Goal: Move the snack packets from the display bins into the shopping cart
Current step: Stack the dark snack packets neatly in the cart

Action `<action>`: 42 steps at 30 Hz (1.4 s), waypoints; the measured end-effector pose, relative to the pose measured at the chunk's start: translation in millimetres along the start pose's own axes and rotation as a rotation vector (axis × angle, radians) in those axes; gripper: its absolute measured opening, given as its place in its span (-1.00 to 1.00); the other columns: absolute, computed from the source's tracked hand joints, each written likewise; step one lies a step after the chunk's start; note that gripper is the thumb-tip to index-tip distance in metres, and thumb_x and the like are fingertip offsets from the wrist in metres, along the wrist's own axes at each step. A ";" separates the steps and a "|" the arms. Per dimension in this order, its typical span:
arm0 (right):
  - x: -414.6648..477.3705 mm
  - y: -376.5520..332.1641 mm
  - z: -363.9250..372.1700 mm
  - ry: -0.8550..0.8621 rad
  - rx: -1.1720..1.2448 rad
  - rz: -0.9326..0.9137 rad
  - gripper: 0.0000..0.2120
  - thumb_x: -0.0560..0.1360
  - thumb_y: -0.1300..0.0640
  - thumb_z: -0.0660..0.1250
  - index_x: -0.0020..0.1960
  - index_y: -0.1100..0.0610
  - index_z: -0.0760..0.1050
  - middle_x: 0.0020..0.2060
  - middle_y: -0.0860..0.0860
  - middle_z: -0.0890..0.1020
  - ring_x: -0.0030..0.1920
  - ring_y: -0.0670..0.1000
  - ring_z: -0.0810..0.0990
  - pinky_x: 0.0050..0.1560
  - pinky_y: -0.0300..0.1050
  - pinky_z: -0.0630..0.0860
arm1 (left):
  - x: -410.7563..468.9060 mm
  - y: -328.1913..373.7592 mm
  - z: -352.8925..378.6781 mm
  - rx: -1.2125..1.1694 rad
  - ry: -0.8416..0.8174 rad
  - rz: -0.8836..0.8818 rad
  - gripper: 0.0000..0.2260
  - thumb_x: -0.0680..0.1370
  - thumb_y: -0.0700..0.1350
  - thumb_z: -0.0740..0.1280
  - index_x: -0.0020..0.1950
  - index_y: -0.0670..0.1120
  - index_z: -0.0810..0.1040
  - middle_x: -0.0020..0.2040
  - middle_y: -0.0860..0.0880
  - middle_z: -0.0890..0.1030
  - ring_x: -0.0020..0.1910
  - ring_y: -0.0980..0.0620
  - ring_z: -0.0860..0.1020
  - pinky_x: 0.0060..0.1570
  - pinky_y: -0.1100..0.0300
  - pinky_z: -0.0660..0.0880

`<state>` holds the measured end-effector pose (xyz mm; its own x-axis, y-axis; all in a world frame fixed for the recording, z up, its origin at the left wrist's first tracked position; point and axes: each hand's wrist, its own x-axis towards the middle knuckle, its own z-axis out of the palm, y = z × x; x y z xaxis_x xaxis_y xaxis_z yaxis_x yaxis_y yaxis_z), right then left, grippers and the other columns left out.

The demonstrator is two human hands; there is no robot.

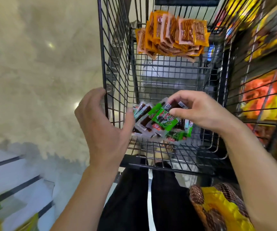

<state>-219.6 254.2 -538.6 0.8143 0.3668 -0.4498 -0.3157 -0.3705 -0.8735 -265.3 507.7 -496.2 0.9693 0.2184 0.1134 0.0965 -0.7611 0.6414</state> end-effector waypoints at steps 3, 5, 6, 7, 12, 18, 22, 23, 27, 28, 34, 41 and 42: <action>-5.8 -1.3 -3.4 -0.037 0.068 -0.026 -0.78 0.52 0.24 0.49 0.07 -0.05 0.65 0.09 -0.05 0.72 0.13 -0.03 0.69 0.23 -0.01 0.61 | -1.0 21.7 9.6 -0.119 -0.309 0.061 -0.46 0.53 0.19 0.43 0.44 0.06 0.38 0.29 0.29 0.42 0.26 0.27 0.44 0.22 0.30 0.43; -6.9 -1.7 -0.6 -0.025 0.133 -0.057 -0.79 0.52 0.22 0.49 0.10 -0.01 0.66 0.08 0.00 0.73 0.13 0.01 0.69 0.22 -0.03 0.60 | 5.3 29.4 22.6 -0.148 -0.671 -0.136 -0.41 0.53 0.32 0.40 0.48 0.14 0.38 0.27 0.31 0.52 0.19 0.34 0.53 0.11 0.36 0.44; -6.9 -1.0 2.3 -0.012 0.171 -0.060 -0.80 0.53 0.21 0.49 0.11 0.00 0.66 0.07 0.01 0.73 0.11 0.00 0.69 0.19 -0.07 0.58 | 8.9 28.5 28.6 -0.134 -0.810 -0.207 -0.47 0.55 0.31 0.41 0.44 0.13 0.44 0.20 0.28 0.59 0.12 0.33 0.58 0.03 0.35 0.47; -6.4 0.0 5.1 0.003 0.195 -0.058 -0.80 0.53 0.22 0.49 0.11 -0.01 0.66 0.05 0.00 0.73 0.08 -0.02 0.69 0.15 -0.13 0.57 | 11.8 24.2 34.5 -0.160 -0.897 -0.270 -0.62 0.60 0.24 0.41 0.35 0.12 0.54 0.09 0.23 0.68 0.02 0.30 0.64 -0.07 0.32 0.51; 1.9 26.8 8.4 0.113 0.234 0.056 -0.76 0.53 0.12 0.51 0.16 -0.09 0.67 0.09 -0.10 0.74 0.08 -0.02 0.71 0.04 -0.08 0.65 | 13.2 0.5 50.5 -0.326 -0.858 -0.405 -0.94 0.68 -0.03 0.38 0.10 0.07 0.66 -0.10 0.07 0.76 -0.19 0.20 0.72 -0.32 0.36 0.58; 14.4 96.0 9.0 0.173 -0.292 0.459 -0.32 0.55 0.14 0.49 0.60 0.02 0.30 0.49 0.02 0.48 0.44 0.05 0.48 0.50 0.04 0.37 | 3.2 -19.2 68.0 -0.296 -0.633 -0.518 -0.88 0.70 -0.02 0.36 0.18 0.02 0.65 0.00 0.07 0.73 -0.05 0.17 0.68 -0.14 0.18 0.52; 22.5 117.9 22.1 0.105 -0.345 0.564 -0.22 0.53 0.01 0.51 0.62 0.13 0.21 0.49 0.16 0.43 0.44 0.16 0.46 0.44 0.02 0.39 | -1.7 -20.4 76.4 -0.375 -0.580 -0.607 -0.93 0.69 -0.04 0.36 0.13 0.07 0.64 0.00 0.08 0.74 -0.05 0.17 0.70 -0.15 0.20 0.51; 23.0 120.5 23.3 0.127 -0.359 0.593 -0.20 0.53 -0.02 0.51 0.63 0.13 0.21 0.45 0.17 0.45 0.40 0.18 0.49 0.42 0.06 0.43 | -2.0 -20.6 78.1 -0.372 -0.582 -0.615 -0.94 0.69 -0.04 0.36 0.12 0.08 0.63 0.00 0.09 0.74 -0.03 0.16 0.70 -0.15 0.20 0.50; 19.1 125.2 23.5 0.213 -0.255 0.671 -0.57 0.50 0.02 0.56 0.28 0.11 0.52 0.10 0.12 0.63 -0.03 0.13 0.69 -0.10 0.03 0.62 | -0.4 -20.9 82.1 -0.388 -0.581 -0.619 -0.93 0.69 -0.03 0.36 0.07 0.08 0.65 0.00 0.08 0.74 0.02 0.08 0.70 -0.06 0.13 0.52; 17.2 126.8 23.7 0.228 -0.196 0.688 -0.68 0.49 0.09 0.57 0.14 0.12 0.53 0.00 0.09 0.64 -0.09 0.15 0.70 -0.11 0.11 0.66 | 0.0 -20.8 82.3 -0.393 -0.575 -0.623 -0.92 0.69 -0.03 0.36 0.04 0.08 0.65 -0.01 0.08 0.74 0.01 0.09 0.70 -0.08 0.14 0.50; 6.2 122.3 14.1 0.259 -0.023 0.746 -0.78 0.48 0.32 0.53 -0.04 0.12 0.52 -0.16 0.08 0.61 -0.17 0.08 0.56 -0.05 0.11 0.60 | -0.3 -19.6 82.8 -0.416 -0.572 -0.657 -0.93 0.69 -0.03 0.37 0.04 0.11 0.64 -0.02 0.12 0.73 -0.05 0.22 0.66 -0.17 0.22 0.41; -15.6 87.0 -5.8 0.282 -0.089 0.594 -0.77 0.50 0.33 0.49 0.00 0.06 0.55 -0.10 0.09 0.68 -0.05 0.11 0.66 0.08 0.10 0.59 | 0.0 -17.9 83.3 -0.444 -0.619 -0.683 -0.93 0.68 -0.05 0.37 0.10 0.13 0.64 0.05 0.12 0.72 0.04 0.16 0.66 -0.14 0.20 0.44; -20.7 81.5 -10.6 0.286 -0.090 0.555 -0.76 0.51 0.34 0.47 0.01 0.03 0.55 -0.10 0.07 0.68 -0.03 0.10 0.66 0.09 0.10 0.60 | 0.1 -18.3 83.6 -0.451 -0.626 -0.689 -0.91 0.68 -0.04 0.37 0.13 0.13 0.64 0.09 0.09 0.71 0.07 0.13 0.66 -0.12 0.21 0.45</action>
<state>-257.0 207.4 -598.5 0.6430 -0.1384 -0.7533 -0.6964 -0.5150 -0.4998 -248.0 470.6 -571.4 0.6924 0.0649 -0.7186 0.7064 -0.2637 0.6569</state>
